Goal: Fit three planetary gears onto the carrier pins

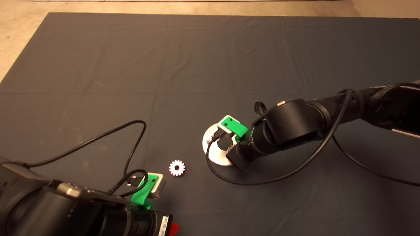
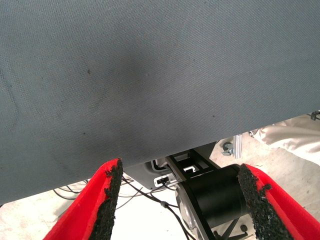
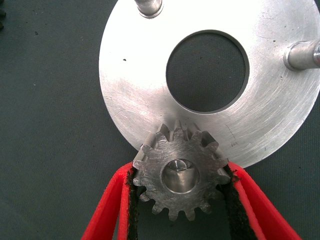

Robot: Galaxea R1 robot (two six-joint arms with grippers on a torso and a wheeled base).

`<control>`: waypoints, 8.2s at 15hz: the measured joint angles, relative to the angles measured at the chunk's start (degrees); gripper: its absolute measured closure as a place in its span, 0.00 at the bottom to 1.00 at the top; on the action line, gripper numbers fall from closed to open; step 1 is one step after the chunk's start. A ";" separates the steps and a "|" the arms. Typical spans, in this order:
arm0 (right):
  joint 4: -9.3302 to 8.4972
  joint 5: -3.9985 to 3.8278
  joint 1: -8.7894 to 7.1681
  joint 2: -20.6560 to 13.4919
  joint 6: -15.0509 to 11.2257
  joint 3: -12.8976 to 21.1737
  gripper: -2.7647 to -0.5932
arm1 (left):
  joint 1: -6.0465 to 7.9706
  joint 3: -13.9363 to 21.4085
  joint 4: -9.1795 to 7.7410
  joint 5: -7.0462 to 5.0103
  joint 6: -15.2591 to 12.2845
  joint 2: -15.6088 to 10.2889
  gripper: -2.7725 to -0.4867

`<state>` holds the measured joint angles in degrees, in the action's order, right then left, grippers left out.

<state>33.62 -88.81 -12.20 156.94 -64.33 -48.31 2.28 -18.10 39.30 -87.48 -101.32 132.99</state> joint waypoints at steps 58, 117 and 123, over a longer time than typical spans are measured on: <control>0.30 0.99 1.84 -2.97 1.46 2.65 0.82 | 1.10 0.00 0.02 0.00 0.13 -1.15 0.50; -8.11 1.10 -5.00 -25.75 6.13 -2.14 0.40 | 2.21 0.00 0.02 0.00 0.44 -2.05 0.50; -8.16 1.13 -4.79 -24.89 6.29 -3.50 0.40 | 2.21 0.00 0.02 0.02 1.29 -2.06 0.50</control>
<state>25.47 -87.68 -16.99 132.05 -58.04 -51.81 4.49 -18.10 39.33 -87.46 -100.02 130.93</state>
